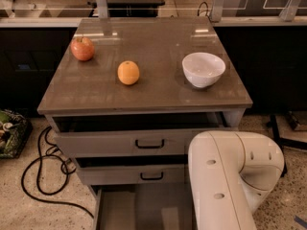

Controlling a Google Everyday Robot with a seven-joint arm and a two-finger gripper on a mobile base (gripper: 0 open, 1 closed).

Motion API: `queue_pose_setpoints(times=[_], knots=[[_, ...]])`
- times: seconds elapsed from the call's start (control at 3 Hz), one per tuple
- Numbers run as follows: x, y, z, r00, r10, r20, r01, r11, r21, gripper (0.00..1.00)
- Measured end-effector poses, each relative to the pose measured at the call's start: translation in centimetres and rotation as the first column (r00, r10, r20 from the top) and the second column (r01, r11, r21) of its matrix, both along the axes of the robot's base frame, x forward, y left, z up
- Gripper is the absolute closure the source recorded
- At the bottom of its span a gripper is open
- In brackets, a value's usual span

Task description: Close bottom drawer

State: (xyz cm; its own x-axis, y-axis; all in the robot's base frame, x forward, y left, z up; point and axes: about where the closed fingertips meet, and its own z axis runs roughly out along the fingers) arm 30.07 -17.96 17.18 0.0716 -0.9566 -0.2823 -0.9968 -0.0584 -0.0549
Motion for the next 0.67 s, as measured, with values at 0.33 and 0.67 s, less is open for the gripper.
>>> queue_pose_setpoints(times=[0.33, 0.67], knots=[[-0.4, 1.6, -1.4, 0.9966, 0.010, 0.082, -0.017, 0.996, 0.083, 1.00], [-0.5, 2.9, -2.1, 0.9887, 0.015, 0.149, -0.035, 0.991, 0.131, 1.00]])
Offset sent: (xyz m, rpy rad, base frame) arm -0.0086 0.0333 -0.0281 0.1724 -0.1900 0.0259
